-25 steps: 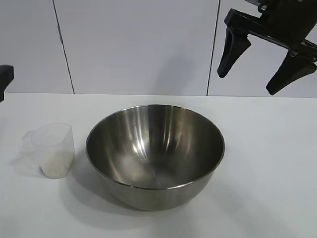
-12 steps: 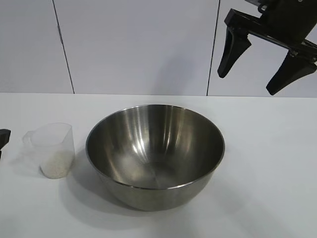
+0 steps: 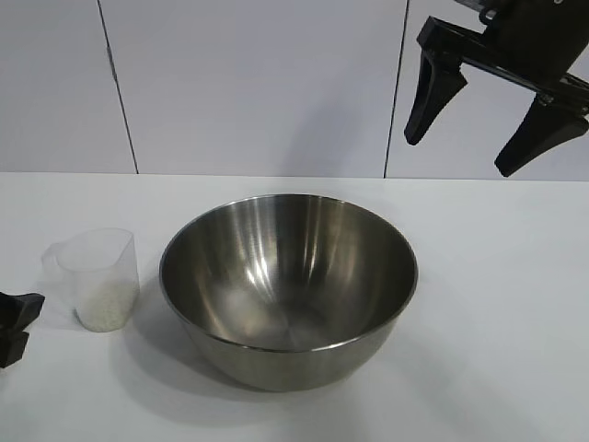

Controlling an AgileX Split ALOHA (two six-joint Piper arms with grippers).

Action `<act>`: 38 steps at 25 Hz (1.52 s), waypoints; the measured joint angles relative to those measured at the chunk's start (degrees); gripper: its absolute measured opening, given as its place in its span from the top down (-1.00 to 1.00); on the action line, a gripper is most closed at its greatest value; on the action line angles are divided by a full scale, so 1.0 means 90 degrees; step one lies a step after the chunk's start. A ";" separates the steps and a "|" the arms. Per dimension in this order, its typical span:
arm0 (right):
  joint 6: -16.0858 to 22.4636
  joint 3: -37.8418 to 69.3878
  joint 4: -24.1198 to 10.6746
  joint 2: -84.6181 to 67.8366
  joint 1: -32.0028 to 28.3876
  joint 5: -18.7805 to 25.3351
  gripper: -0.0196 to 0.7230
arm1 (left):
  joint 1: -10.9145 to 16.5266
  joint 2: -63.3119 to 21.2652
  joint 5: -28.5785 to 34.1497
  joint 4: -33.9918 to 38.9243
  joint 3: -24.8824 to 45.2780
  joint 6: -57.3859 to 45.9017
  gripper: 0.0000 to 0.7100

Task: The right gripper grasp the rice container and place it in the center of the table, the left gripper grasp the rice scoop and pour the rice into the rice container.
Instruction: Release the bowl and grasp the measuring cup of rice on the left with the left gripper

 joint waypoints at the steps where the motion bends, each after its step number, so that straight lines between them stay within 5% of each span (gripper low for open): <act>1: 0.0000 0.0000 0.0000 0.0000 0.0000 0.0000 -0.81 | 0.0000 0.0053 -0.0006 0.0014 -0.0030 -0.0006 -0.75; 12: -0.0019 0.0000 -0.0037 0.0000 0.0000 0.0013 -0.81 | 0.0055 0.0601 -0.0006 0.0203 -0.0106 -0.0185 -0.71; 27: -0.0025 0.0000 -0.0037 0.0000 0.0000 0.0007 -0.81 | 0.1086 0.0630 -0.0012 0.1158 -0.0476 -0.0707 -0.70; 38: -0.0025 0.0000 -0.0037 0.0000 0.0000 -0.0006 -0.81 | 0.1142 0.0660 -0.0012 0.1559 -0.0779 -0.0783 -0.70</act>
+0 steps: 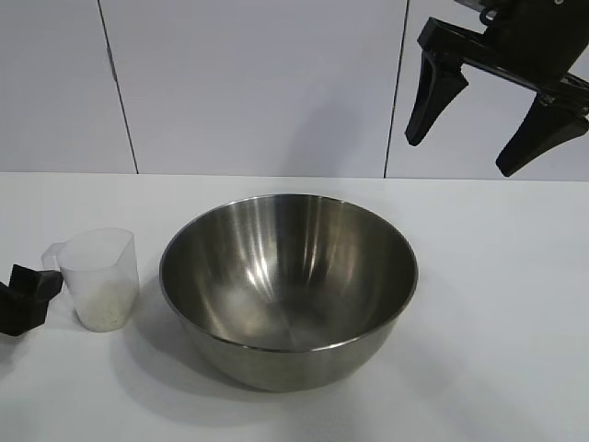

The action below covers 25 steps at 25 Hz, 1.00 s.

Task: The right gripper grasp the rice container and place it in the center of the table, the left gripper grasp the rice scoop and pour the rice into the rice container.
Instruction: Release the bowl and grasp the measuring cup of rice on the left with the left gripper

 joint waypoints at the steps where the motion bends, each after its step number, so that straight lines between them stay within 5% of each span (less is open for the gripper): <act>1: 0.0000 0.0000 0.0006 0.0000 0.0000 0.0000 -0.81 | 0.0000 0.0057 -0.0019 -0.0016 -0.0005 -0.0008 -0.70; 7: 0.0007 0.0000 0.0006 0.0000 0.0000 0.0000 -0.81 | 0.0000 0.0827 -0.0252 -0.0033 -0.0122 -0.0335 -0.69; 25: 0.0053 0.0000 0.0007 0.0000 0.0000 -0.0046 -0.78 | 0.0000 0.0845 -0.0023 0.0086 -0.0526 -0.0356 -0.52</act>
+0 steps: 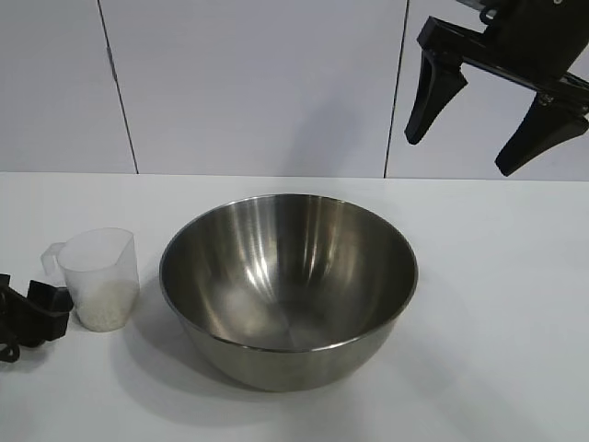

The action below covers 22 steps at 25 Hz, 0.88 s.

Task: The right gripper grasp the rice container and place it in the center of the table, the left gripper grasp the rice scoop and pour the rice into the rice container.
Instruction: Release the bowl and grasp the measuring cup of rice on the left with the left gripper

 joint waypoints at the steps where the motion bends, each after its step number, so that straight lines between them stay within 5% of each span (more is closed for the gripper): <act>1: 0.0000 0.0000 0.0000 0.0000 0.0000 -0.0005 -0.78 | 0.0000 -0.0034 0.0007 0.0000 0.0000 0.0000 -0.52; 22: 0.0000 0.0000 0.0000 0.0000 0.0000 -0.0032 -0.78 | 0.0000 -0.0288 0.0016 0.0007 -0.0226 -0.0272 -0.45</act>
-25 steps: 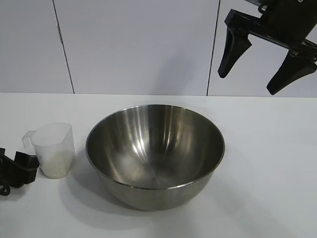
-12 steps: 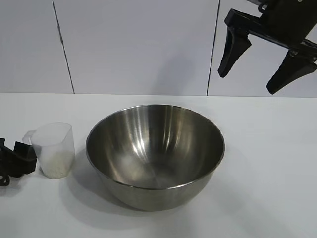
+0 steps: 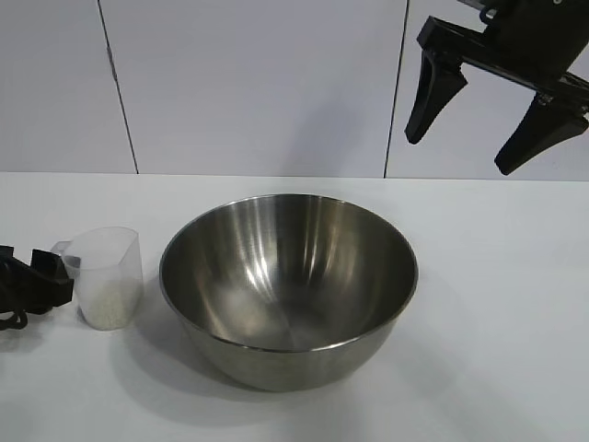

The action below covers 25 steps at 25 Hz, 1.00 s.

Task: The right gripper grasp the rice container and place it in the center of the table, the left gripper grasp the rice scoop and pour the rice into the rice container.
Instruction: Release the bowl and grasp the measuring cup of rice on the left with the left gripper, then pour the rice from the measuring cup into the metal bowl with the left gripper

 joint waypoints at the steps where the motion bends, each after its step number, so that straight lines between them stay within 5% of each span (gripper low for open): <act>1: 0.0000 0.0000 0.0000 0.0000 0.0000 0.0000 -0.78 | 0.0000 0.0000 0.0000 0.0006 -0.0003 0.0000 -0.37; 13: 0.0000 0.0000 0.0000 0.0000 0.0000 0.0000 -0.78 | 0.0000 -0.0011 0.0011 0.0356 -0.0024 0.0012 0.87; 25: 0.0016 0.0000 0.0000 0.0000 0.0000 0.0000 -0.78 | 0.0000 -0.1023 0.0024 0.0652 -0.0024 0.0076 0.99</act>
